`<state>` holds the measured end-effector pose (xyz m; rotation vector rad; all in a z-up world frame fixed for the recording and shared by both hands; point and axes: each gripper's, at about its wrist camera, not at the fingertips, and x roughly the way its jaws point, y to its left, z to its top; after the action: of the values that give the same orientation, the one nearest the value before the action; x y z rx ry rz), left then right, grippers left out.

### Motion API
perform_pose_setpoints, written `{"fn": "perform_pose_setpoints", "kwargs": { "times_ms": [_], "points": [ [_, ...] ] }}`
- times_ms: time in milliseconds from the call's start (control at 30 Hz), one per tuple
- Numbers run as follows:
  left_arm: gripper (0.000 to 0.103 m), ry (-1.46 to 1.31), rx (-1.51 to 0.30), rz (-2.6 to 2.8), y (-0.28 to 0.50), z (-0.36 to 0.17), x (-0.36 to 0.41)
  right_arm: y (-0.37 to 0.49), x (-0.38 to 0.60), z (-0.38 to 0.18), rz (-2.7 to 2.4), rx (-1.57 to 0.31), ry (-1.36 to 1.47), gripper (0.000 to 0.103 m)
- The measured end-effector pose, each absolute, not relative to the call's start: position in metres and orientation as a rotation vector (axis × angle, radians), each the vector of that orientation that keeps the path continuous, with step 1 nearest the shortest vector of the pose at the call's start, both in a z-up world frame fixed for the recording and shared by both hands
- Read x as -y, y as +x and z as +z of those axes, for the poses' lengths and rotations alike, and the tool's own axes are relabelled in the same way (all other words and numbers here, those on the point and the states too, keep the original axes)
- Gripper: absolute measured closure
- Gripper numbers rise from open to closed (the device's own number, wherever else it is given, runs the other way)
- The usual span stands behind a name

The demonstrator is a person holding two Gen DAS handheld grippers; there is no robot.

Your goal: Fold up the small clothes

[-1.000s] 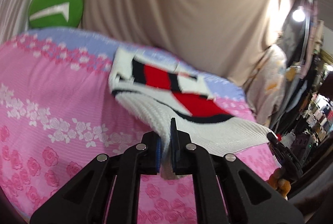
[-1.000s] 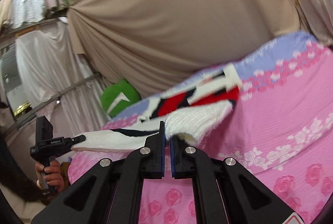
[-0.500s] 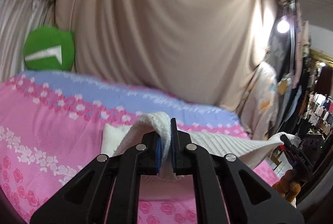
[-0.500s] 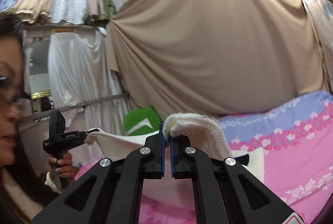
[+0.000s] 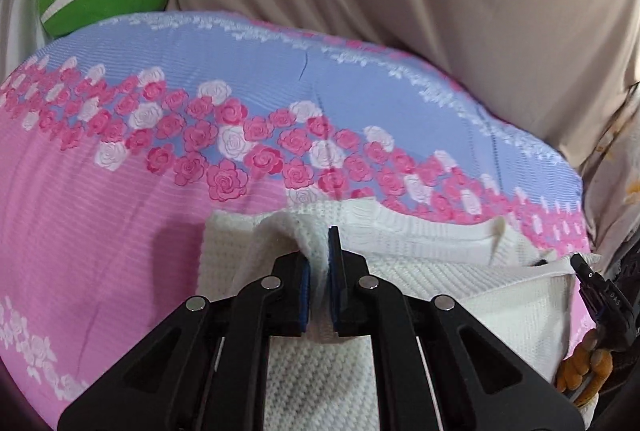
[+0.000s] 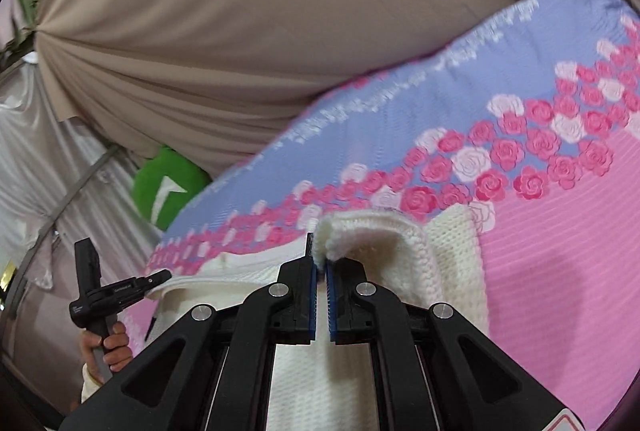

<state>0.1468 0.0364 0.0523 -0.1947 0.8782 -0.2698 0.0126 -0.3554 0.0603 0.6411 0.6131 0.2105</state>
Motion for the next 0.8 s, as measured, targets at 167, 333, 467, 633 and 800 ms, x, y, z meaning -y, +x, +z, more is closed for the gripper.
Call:
{"fn": "perform_pose_setpoints", "kwargs": {
  "times_ms": [167, 333, 467, 633, 800],
  "points": [
    [0.094, -0.187, -0.914, -0.268, 0.166, 0.02, -0.032, 0.034, 0.359, 0.039, 0.177, -0.727, 0.662, 0.1],
    [0.092, -0.129, -0.847, -0.256, 0.158, 0.018, -0.023, 0.045, 0.352, 0.03, 0.137, -0.796, 0.624, 0.101],
    [0.09, -0.165, -0.821, -0.273, 0.156, 0.018, -0.028, 0.034, 0.358, 0.032, 0.147, -0.724, 0.668, 0.099],
    [0.077, -0.308, -0.73, -0.289, 0.142, 0.028, -0.052, -0.015, 0.363, 0.063, 0.045, -0.457, 0.639, 0.063],
    [0.067, -0.15, -0.567, -0.234, 0.071, 0.081, -0.047, -0.05, 0.313, 0.096, 0.104, -0.497, 0.49, 0.063]
  ]
}}
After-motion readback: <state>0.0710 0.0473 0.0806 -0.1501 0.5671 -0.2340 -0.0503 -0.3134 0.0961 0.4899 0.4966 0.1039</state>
